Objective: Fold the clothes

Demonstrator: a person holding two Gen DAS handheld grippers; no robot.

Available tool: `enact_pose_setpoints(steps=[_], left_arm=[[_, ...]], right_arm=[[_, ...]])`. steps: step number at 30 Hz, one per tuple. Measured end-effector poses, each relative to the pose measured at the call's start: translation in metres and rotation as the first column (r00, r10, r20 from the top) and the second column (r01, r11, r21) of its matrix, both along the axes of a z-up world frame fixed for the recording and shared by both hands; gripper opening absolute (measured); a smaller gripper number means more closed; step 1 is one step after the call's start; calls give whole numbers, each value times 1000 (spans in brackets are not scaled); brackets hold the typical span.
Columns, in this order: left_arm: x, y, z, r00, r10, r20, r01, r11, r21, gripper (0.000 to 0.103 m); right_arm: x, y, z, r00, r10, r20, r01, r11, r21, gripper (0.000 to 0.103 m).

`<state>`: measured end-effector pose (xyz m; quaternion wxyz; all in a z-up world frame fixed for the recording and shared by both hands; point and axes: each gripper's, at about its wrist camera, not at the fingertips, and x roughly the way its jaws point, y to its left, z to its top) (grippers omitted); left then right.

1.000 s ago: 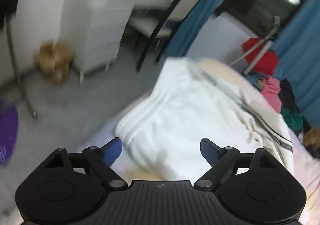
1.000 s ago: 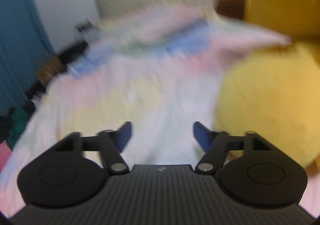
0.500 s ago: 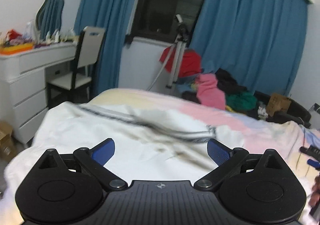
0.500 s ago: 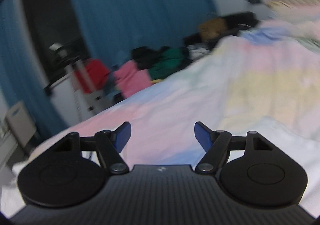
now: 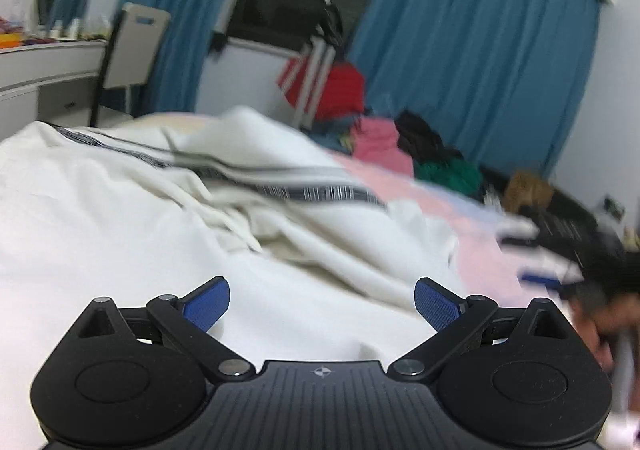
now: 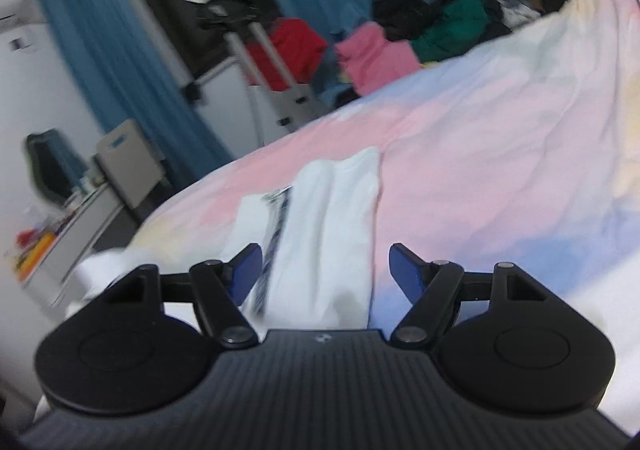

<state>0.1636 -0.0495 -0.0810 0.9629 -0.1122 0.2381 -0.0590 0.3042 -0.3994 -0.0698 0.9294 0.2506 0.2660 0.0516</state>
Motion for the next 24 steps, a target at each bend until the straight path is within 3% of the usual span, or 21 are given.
enact_pose_setpoints(steps=[3, 4, 6, 8, 10, 12, 13, 18, 21, 24], left_arm=[[23, 4, -15, 1000, 9, -8, -9, 999, 48, 100], [28, 7, -20, 999, 16, -33, -15, 999, 31, 100], [33, 24, -30, 998, 13, -69, -18, 998, -68, 100], [43, 37, -41, 995, 20, -102, -35, 988, -148, 102], [48, 48, -47, 991, 20, -133, -45, 982, -184, 102], [49, 50, -48, 992, 15, -125, -39, 982, -187, 103], [50, 50, -49, 993, 12, -119, -34, 983, -182, 103], [44, 49, -45, 993, 3, -114, -23, 985, -174, 103], [39, 53, -41, 992, 7, -122, -31, 981, -193, 102], [36, 56, -40, 992, 16, -129, -42, 978, -206, 102]], right_arm=[[55, 8, -13, 998, -44, -43, 41, 997, -68, 71], [74, 11, -18, 997, -61, -56, 55, 993, -100, 71], [105, 18, -30, 993, -100, -65, 89, 983, -161, 69], [128, 19, -41, 991, -124, -58, 113, 980, -164, 66], [150, 24, -50, 988, -130, -87, 112, 977, -183, 57], [165, 30, -53, 986, -138, -94, 115, 970, -215, 21], [169, 33, -51, 986, -144, -85, 120, 964, -237, 14], [156, 13, -12, 969, -239, 58, 245, 951, -189, 8], [140, -17, 16, 932, -339, 133, 361, 904, -229, 8], [112, -68, 32, 842, -507, 183, 538, 816, -213, 7]])
